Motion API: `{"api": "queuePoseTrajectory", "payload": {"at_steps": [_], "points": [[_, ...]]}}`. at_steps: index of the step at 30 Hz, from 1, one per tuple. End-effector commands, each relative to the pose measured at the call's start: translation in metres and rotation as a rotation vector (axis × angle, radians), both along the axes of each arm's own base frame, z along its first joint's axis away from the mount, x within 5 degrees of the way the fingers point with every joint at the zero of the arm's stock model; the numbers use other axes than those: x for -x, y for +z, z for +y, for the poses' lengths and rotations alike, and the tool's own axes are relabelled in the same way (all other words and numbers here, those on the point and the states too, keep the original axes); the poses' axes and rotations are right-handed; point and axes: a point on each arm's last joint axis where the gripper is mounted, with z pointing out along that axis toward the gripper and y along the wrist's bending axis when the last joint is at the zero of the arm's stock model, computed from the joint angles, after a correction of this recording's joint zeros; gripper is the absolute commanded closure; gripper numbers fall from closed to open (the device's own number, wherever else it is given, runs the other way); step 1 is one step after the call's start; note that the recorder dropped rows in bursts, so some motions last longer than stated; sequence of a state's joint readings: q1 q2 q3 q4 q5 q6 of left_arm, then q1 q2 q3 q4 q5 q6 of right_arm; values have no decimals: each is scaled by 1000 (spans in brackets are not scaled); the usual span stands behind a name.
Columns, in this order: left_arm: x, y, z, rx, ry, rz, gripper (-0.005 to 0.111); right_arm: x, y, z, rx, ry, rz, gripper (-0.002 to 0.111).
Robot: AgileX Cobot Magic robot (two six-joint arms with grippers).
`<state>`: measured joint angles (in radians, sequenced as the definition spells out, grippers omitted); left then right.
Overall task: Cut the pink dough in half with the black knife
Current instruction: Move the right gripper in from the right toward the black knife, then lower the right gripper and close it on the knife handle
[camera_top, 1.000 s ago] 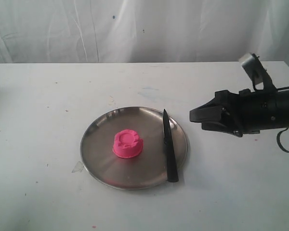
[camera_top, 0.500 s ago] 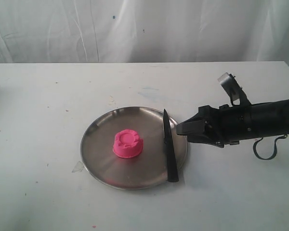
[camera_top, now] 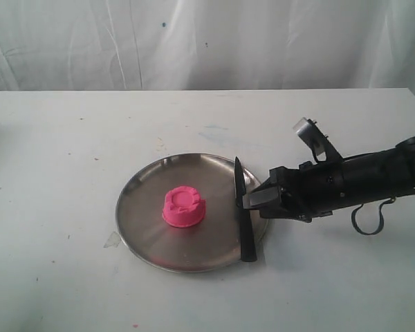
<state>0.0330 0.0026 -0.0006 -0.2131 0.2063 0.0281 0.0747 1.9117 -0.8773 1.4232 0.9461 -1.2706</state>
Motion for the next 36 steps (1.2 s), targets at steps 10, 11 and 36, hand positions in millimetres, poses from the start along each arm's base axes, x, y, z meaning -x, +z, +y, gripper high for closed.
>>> {"api": "queuePoseTrajectory", "payload": {"at_steps": [10,11,36], "points": [[0,0,0,6,2,2,107,-2,-3,6,90,21,-19,59],[0,0,0,6,2,2,107,-2,-4,8,91,22,-17,59],[0,0,0,6,2,2,107,-6,-27,29,177,113,73,59]]}}
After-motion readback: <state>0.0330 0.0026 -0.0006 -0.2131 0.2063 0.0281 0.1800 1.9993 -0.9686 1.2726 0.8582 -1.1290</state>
